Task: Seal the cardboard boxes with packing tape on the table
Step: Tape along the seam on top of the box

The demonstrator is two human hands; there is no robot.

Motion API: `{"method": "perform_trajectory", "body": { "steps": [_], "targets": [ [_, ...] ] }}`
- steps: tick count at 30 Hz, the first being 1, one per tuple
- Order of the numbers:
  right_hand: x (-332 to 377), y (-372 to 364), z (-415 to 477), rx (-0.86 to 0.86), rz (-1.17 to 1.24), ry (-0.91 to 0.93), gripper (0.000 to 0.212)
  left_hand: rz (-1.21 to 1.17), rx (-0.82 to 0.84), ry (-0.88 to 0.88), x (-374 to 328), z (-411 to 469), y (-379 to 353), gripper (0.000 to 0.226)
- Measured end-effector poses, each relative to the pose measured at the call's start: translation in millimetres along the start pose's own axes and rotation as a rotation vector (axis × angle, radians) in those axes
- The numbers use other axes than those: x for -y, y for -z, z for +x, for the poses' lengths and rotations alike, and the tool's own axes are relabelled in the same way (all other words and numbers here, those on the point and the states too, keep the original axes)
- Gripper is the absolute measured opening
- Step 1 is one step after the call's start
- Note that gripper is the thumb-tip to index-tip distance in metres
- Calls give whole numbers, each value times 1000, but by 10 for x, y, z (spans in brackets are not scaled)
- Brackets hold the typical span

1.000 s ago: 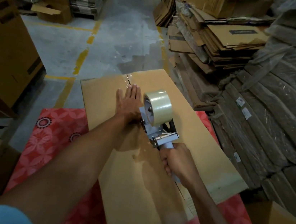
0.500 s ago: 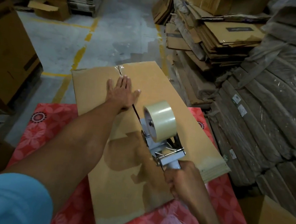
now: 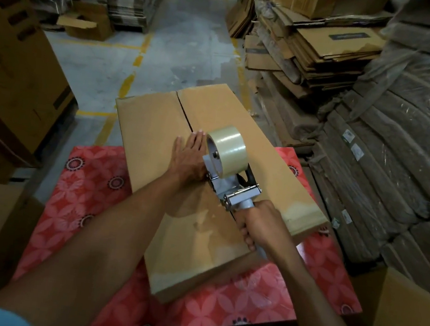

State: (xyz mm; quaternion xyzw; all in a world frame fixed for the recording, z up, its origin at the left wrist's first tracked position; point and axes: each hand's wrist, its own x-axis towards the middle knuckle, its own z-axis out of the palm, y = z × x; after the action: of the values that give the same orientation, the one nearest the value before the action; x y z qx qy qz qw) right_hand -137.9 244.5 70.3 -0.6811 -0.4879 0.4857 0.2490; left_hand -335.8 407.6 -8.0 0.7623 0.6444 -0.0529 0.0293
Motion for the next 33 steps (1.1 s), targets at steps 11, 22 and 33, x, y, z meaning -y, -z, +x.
{"method": "perform_trajectory", "body": {
  "steps": [11,22,33],
  "targets": [
    [-436,234,-599,22,80,-25,23,-111,-9,37,-108,-85,55,73],
    [-394,236,-749,-3,133,-64,11,-190,-45,-37,-487,-461,20,82],
    [-571,343,-927,4,64,12,7,-22,46,-87,-562,-684,-2,87]
  ]
}}
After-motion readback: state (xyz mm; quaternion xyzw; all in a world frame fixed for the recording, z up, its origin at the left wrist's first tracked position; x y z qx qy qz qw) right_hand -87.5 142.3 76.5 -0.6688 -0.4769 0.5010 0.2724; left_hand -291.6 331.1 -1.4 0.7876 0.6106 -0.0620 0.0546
